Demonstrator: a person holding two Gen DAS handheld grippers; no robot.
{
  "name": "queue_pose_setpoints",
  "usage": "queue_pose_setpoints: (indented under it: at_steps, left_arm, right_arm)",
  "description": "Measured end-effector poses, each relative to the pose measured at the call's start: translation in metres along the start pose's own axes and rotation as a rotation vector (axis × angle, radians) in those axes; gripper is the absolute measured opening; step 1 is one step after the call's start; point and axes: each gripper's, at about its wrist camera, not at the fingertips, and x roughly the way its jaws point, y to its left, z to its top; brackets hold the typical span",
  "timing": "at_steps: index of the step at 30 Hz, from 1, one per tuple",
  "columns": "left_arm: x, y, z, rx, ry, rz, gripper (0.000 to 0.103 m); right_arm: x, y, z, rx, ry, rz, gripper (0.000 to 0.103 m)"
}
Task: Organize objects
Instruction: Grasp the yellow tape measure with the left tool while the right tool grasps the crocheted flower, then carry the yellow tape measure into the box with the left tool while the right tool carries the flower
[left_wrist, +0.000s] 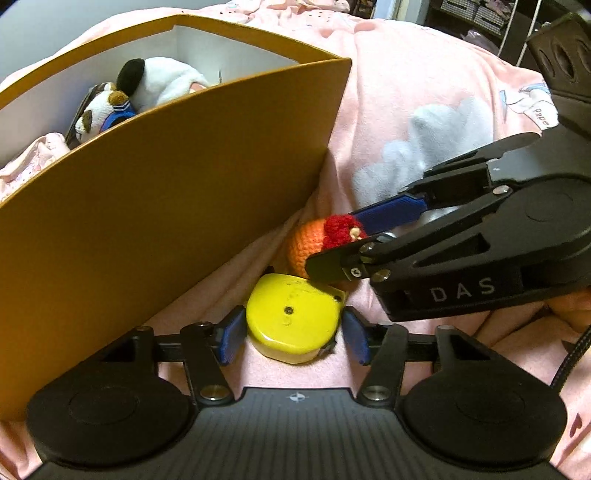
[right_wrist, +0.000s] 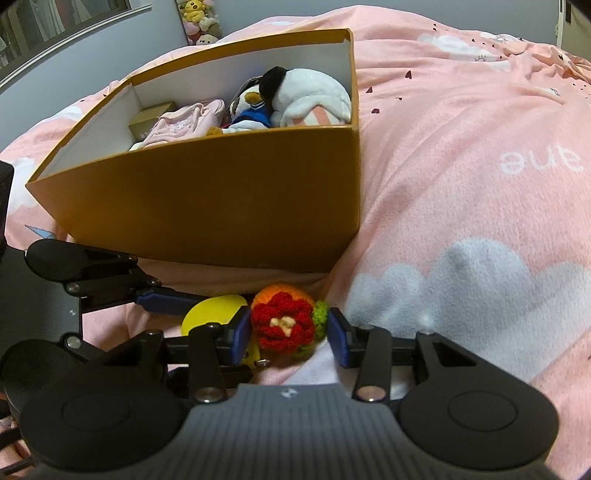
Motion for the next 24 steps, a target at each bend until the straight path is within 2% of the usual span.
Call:
queue_pose_setpoints:
  at_steps: [8,13,19,24]
  left_arm:
    - [-0.014,-0.001,-0.006,-0.021,-0.014,0.007,0.064]
    - [-0.035,0.009,-0.014,-0.113,-0.034,-0.028,0.064]
    - [-0.066,0.018,-0.014,-0.184,-0.097,-0.06,0.064]
    - [-0.088,0.021,-0.005,-0.178,-0.157,-0.072,0.064]
  right_arm:
    - [-0.003,0.0,0.0,0.014,-0.014,0.007,0.045]
    - [-0.012,0.004,-0.002,0.007,-0.045,-0.003,0.044]
    - [-0.025,0.013,-0.001,-0.031,-0.087,-0.033,0.043]
    - [-0.048,0.026,0.0,-0.095,-0.14,-0.053,0.043]
